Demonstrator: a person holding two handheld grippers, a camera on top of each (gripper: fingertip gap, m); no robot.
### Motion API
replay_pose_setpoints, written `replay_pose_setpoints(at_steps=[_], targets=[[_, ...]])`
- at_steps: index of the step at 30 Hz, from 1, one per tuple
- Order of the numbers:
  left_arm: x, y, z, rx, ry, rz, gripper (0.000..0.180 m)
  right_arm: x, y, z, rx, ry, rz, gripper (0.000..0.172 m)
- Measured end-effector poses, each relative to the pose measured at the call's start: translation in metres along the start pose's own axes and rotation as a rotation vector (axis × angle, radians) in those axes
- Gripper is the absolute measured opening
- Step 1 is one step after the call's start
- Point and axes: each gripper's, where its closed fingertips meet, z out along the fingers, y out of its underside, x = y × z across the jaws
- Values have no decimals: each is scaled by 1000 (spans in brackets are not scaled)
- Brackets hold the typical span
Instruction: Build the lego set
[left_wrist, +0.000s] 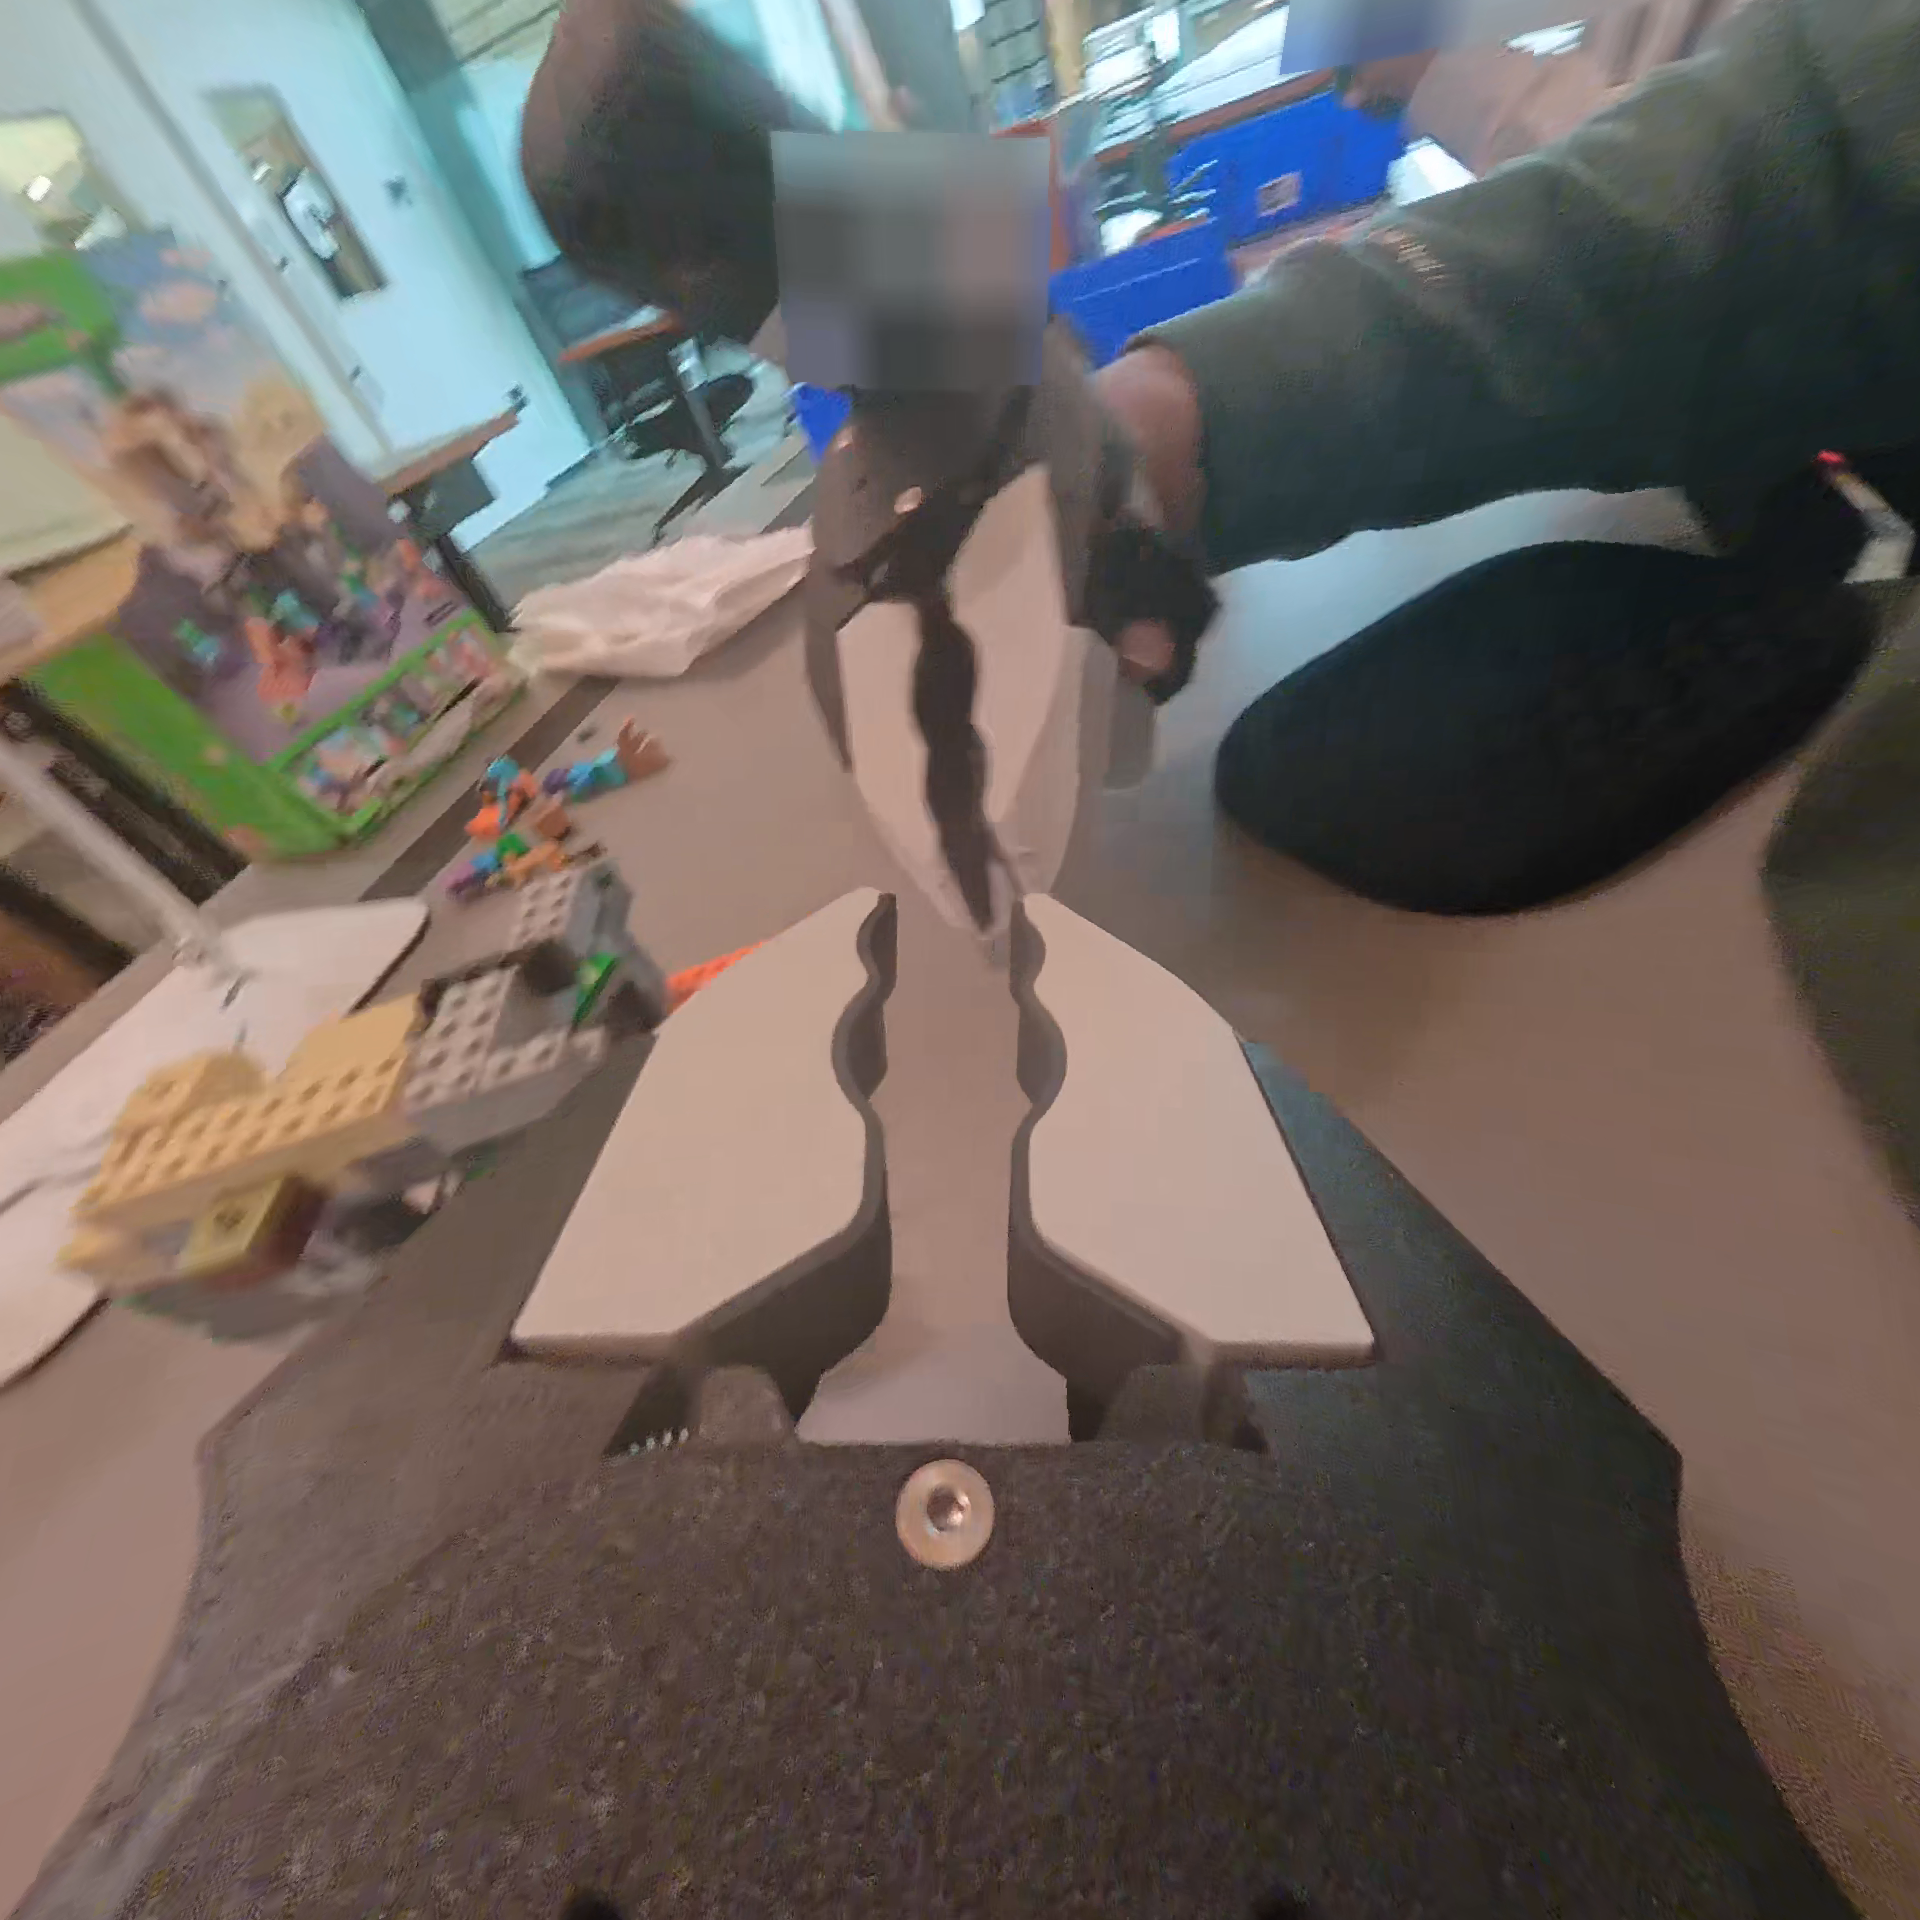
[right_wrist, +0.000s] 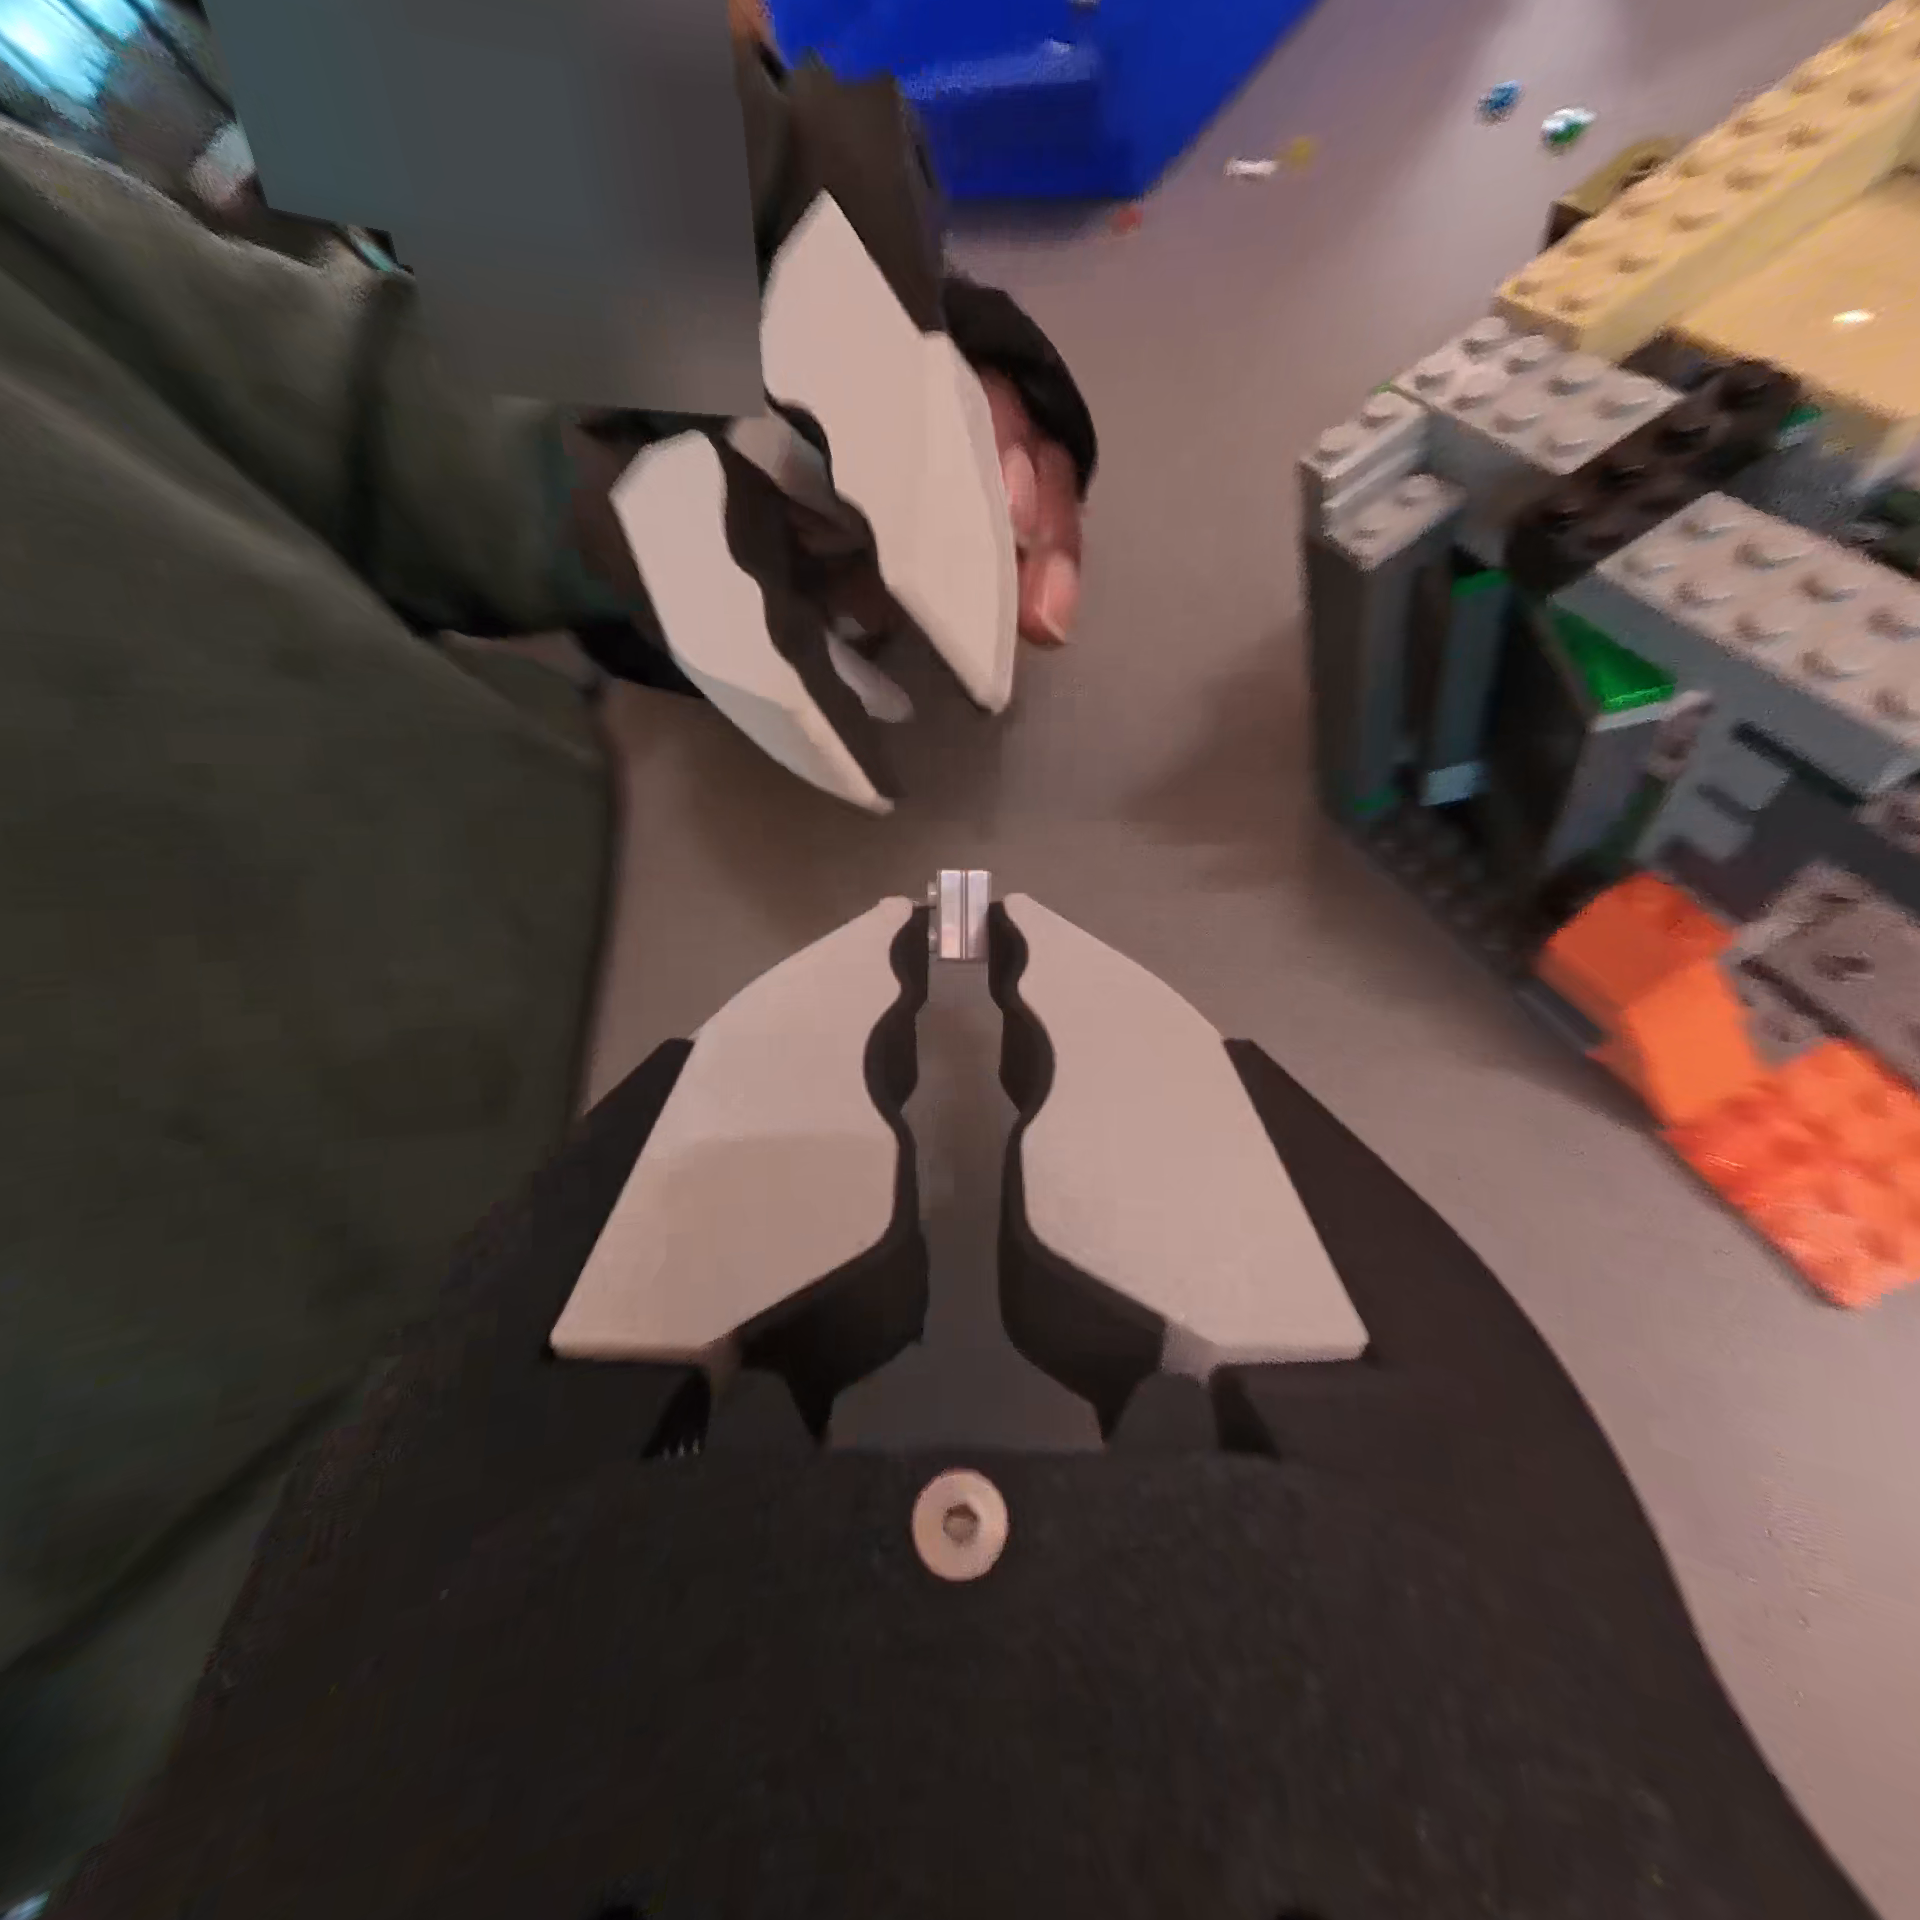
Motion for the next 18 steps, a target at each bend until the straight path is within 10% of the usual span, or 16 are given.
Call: replay_pose_setpoints(at_steps=[1,18], targets=[[10,-6,0,27,43,26,21,-5,-4,-4,38,-30,32,11],[45,-29,5,86,76,250,9,-57,-8,-18,5,-318,164,10]])
